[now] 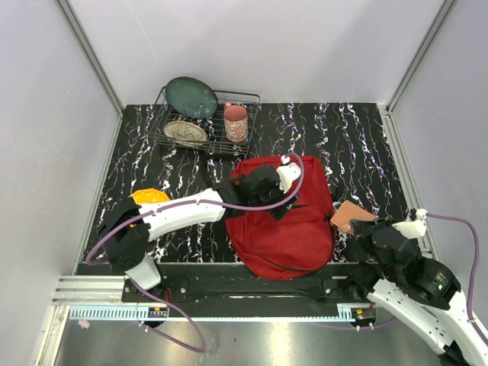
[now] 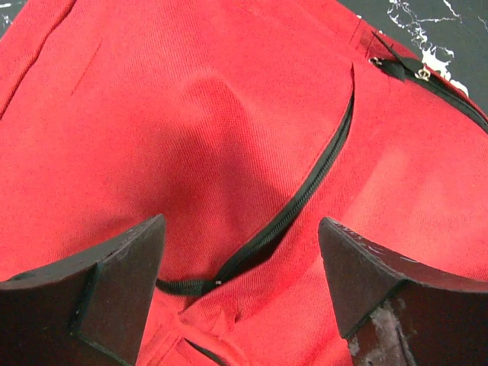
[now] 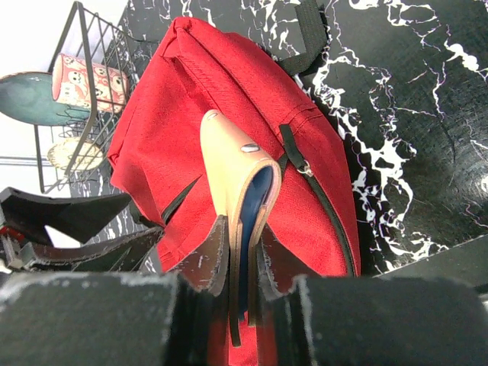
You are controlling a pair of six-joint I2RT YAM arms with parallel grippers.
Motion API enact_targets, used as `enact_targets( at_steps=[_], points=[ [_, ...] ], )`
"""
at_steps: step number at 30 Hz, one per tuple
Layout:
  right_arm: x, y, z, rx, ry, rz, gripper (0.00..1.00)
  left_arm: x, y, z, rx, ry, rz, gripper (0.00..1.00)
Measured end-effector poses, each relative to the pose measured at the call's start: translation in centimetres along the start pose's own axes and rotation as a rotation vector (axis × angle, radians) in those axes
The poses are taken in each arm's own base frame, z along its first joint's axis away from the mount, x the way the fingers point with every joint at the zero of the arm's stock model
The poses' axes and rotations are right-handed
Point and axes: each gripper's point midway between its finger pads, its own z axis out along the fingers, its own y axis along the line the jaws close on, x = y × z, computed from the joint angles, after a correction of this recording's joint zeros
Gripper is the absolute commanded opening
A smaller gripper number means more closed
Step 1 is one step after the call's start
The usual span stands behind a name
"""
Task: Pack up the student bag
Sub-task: Place the personal item in the student bag.
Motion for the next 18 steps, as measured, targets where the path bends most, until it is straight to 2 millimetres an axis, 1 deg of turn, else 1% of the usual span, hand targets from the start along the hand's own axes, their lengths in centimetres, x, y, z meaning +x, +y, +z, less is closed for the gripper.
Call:
enact_targets(
  at_steps=[2,4,8,11,12,14,15,17,18],
  points=[
    [-0.1,0.0,-0.1,-0.011,-0.002,0.009,0.0,-0.4,0.0,0.6,0.001,-0.005,0.01,0.8],
    [-0.2,0.0,-0.3,-0.022,-0.004,0.018,0.0,-0.3,-0.1,1.2,0.001,0.004,0.017,0.79],
    [-0.3,-0.1,-0.4,-0.032,-0.006,0.027,0.0,0.6,-0.4,2.4,0.009,0.036,0.029,0.78],
    [-0.1,-0.2,-0.3,-0.027,-0.003,0.023,0.0,1.1,-0.7,2.8,0.018,0.052,0.037,0.75],
    [0.0,-0.3,-0.2,-0.025,-0.002,0.021,0.0,1.2,-0.7,2.9,0.018,0.054,0.038,0.69],
    [0.1,-0.4,-0.1,-0.022,0.001,0.019,0.0,1.2,-0.7,3.0,0.018,0.056,0.042,0.62],
    [0.2,-0.4,-0.1,-0.023,0.004,0.018,0.0,1.1,-0.7,3.1,0.016,0.056,0.042,0.52],
    [0.3,-0.4,0.0,-0.022,0.006,0.017,0.0,0.9,-0.7,3.3,0.008,0.052,0.038,0.44],
    [0.4,-0.4,0.0,-0.022,0.007,0.016,0.0,0.8,-0.6,3.4,0.003,0.05,0.038,0.33]
  ],
)
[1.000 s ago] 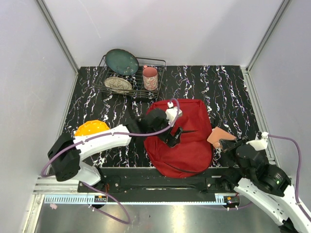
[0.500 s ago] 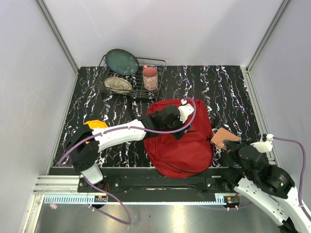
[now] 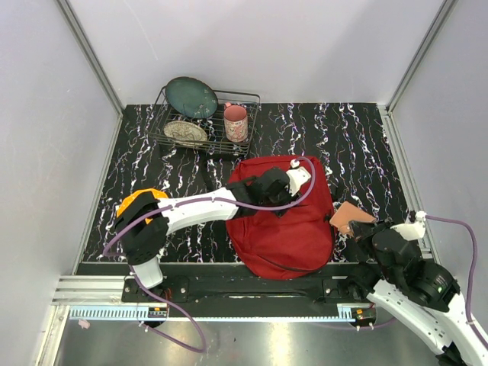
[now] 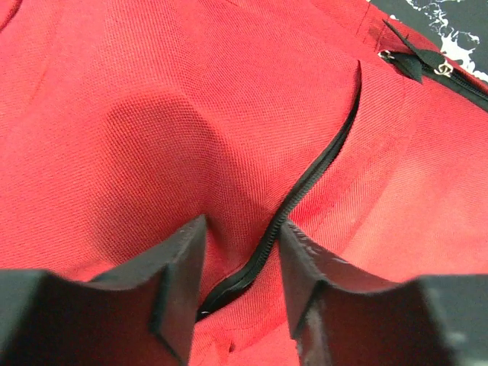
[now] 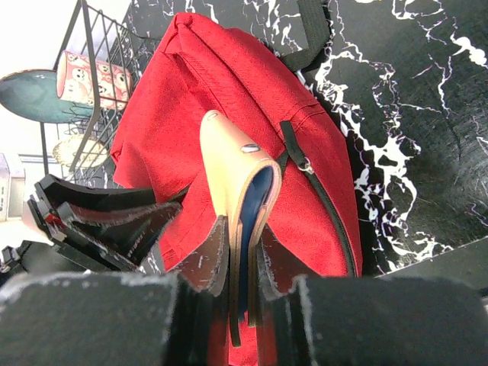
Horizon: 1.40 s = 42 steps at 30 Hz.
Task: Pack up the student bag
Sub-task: Place the personal item in the student bag.
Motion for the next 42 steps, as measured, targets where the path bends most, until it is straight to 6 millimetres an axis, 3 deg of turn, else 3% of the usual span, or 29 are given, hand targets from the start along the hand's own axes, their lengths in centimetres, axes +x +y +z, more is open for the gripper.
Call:
enact_targets(
  at_steps=[3,4,7,11,16,20,28,35,42],
  points=[
    [0.2,0.2,0.1,-0.007,0.008,0.002,0.0,-0.4,0.3,0.0,-0.018,-0.005,-0.008,0.18],
    [0.4,0.3,0.2,-0.011,0.015,0.003,0.0,-0.6,0.3,0.1,-0.023,-0.009,-0.013,0.08],
    [1.4,0.5,0.6,-0.022,0.045,-0.002,0.0,-1.2,0.7,0.4,-0.044,-0.012,-0.018,0.0],
    [3.7,1.4,1.5,-0.058,0.119,-0.013,0.0,-1.3,1.0,0.2,-0.063,0.0,-0.018,0.0],
    [8.9,3.5,3.7,-0.146,0.28,0.008,0.0,-2.3,1.0,-0.6,-0.065,0.016,-0.023,0.0],
    [11.9,4.5,5.1,-0.211,0.354,0.06,0.0,-2.7,0.8,-1.3,-0.057,0.037,-0.037,0.0],
    [11.6,7.5,5.6,-0.333,0.33,0.202,0.0,-2.0,0.4,-2.1,-0.041,0.08,-0.064,0.0],
    [14.1,4.9,7.9,-0.218,0.367,0.296,0.0,-2.2,0.2,-2.9,-0.033,0.097,-0.09,0.0],
    [13.9,5.3,8.0,-0.219,0.36,0.324,0.0,-2.6,-0.3,-3.6,-0.026,0.106,-0.101,0.0]
  ],
)
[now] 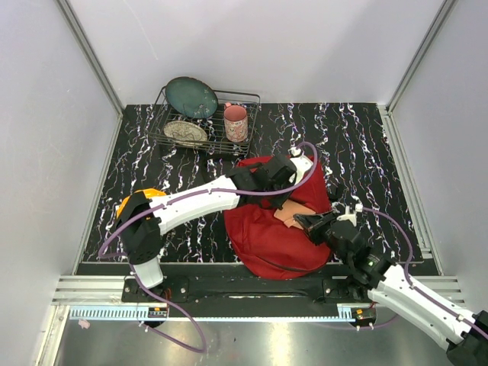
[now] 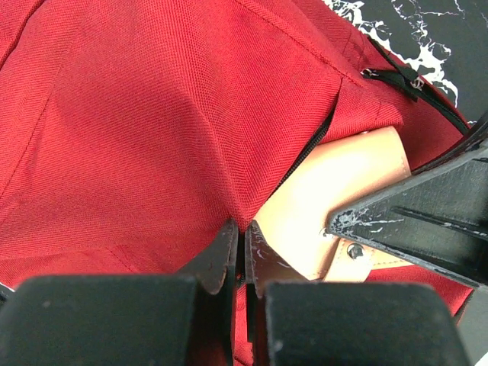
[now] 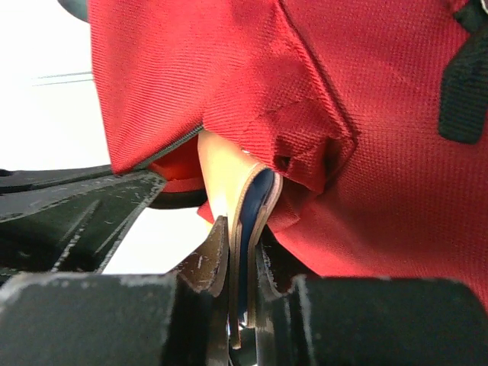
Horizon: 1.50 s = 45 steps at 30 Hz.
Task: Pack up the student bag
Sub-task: Place the personal item in the student bag.
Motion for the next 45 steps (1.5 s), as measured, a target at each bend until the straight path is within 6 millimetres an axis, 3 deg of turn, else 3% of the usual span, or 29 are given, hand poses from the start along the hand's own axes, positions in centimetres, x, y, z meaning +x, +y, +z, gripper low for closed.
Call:
enact_targets(
  at_steps=[5,8,15,23,24,29,32,33,36,37,41,42,45],
  points=[
    [-1.1,2.2,-0.1,-0.129,-0.058,0.034,0.0,-0.2,-0.4,-0.5,0.019,-0.003,-0.018,0.0],
    [-1.5,2.1,0.5,-0.163,-0.09,0.01,0.0,-0.7,-0.7,-0.7,0.029,-0.01,-0.044,0.0],
    [-1.4,3.2,3.3,-0.205,-0.138,-0.074,0.0,-1.9,-1.3,-1.9,0.042,-0.017,-0.119,0.0],
    [0.1,5.4,6.3,-0.265,-0.123,-0.164,0.01,-1.8,-1.7,-2.4,0.057,0.004,-0.15,0.0],
    [0.2,5.6,6.5,-0.271,-0.121,-0.173,0.02,-1.9,-1.7,-2.4,0.055,0.003,-0.151,0.0],
    [0.7,5.4,7.6,-0.268,-0.114,-0.212,0.38,-1.9,-1.7,-2.4,0.056,0.001,-0.151,0.0],
    [0.8,5.2,7.9,-0.264,-0.115,-0.226,0.52,-2.0,-1.6,-2.4,0.052,-0.005,-0.154,0.27],
    [0.7,5.1,7.9,-0.262,-0.115,-0.227,0.55,-2.1,-1.6,-2.4,0.05,-0.011,-0.158,0.53],
    [0.6,4.5,7.3,-0.25,-0.112,-0.214,0.67,-2.1,-1.1,-3.3,0.033,-0.04,-0.165,0.71],
    [0.4,4.0,6.8,-0.234,-0.108,-0.208,0.68,-2.1,-1.0,-3.9,0.037,-0.047,-0.174,0.81],
    [-0.4,4.5,4.1,-0.243,-0.114,-0.204,0.76,-1.7,-0.7,-7.4,0.044,-0.114,-0.204,0.91],
    [-0.7,4.6,3.4,-0.239,-0.116,-0.206,0.74,-1.8,-0.7,-8.1,0.049,-0.133,-0.213,0.91],
    [-1.5,4.3,1.7,-0.203,-0.132,-0.219,0.55,-1.9,0.1,-10.1,0.045,-0.187,-0.243,0.93]
  ],
)
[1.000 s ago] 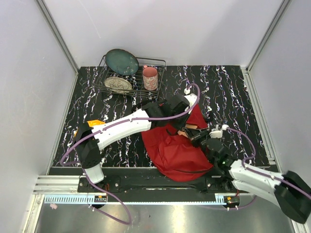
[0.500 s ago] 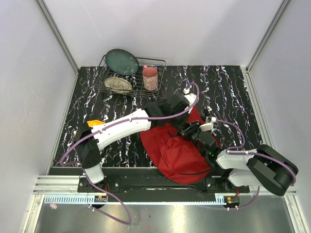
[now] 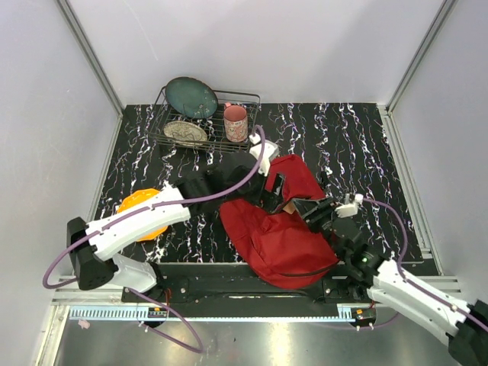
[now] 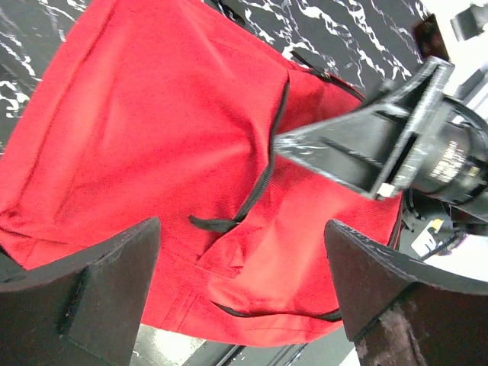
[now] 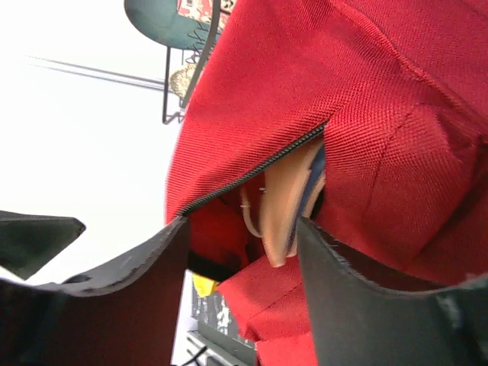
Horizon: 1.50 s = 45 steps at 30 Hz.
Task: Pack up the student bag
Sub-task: Place the personal item in the student bag.
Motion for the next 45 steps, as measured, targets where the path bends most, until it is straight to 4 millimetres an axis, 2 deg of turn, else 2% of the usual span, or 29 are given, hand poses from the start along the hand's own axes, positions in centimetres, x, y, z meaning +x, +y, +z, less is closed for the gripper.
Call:
enact_targets(
  at_steps=[1,3,5,8,15,18,19,21,25,30,33,39,45],
  points=[
    [-0.3,0.0,-0.5,0.01,-0.001,-0.003,0.41,-0.2,0.4,-0.5,-0.007,-0.014,-0.01,0.93],
    [-0.9,0.2,-1.4,0.015,-0.01,0.001,0.39,-0.6,1.0,-1.2,-0.023,-0.037,-0.025,0.96],
    [-1.2,0.2,-2.1,0.015,-0.011,0.014,0.31,-0.7,1.8,-1.6,-0.048,-0.057,-0.039,0.96],
    [-1.0,-1.0,-2.4,0.057,0.001,0.016,0.24,0.2,2.6,-2.2,-0.069,-0.064,-0.051,0.97],
    [1.3,-5.2,-1.9,0.227,0.086,-0.025,0.2,4.2,5.2,-3.7,-0.139,-0.049,-0.121,0.99],
    [2.0,-5.9,-1.3,0.256,0.103,-0.028,0.16,6.2,6.4,-4.5,-0.159,-0.045,-0.173,0.99],
    [2.1,-5.9,-1.1,0.257,0.103,-0.029,0.12,6.8,6.7,-4.6,-0.163,-0.044,-0.194,0.99],
    [2.2,-5.8,-0.6,0.249,0.101,-0.032,0.09,8.3,7.1,-4.7,-0.164,-0.044,-0.237,0.99],
    [2.4,-4.8,0.4,0.225,0.099,-0.055,0.09,11.8,7.6,-3.8,-0.155,-0.01,-0.313,0.99],
    [2.1,-1.5,1.9,0.177,0.096,-0.073,0.07,15.9,7.8,-2.3,-0.147,0.062,-0.392,0.99],
    [2.2,-0.7,2.9,0.184,0.094,-0.09,0.07,16.5,7.7,-1.8,-0.133,0.061,-0.426,0.99],
    [3.4,-1.9,4.7,0.263,0.128,-0.136,0.1,15.5,6.6,-0.4,-0.077,0.032,-0.472,0.99],
    [3.7,-2.6,3.9,0.287,0.156,-0.143,0.22,14.4,5.2,0.8,0.008,-0.015,-0.516,0.99]
  ],
)
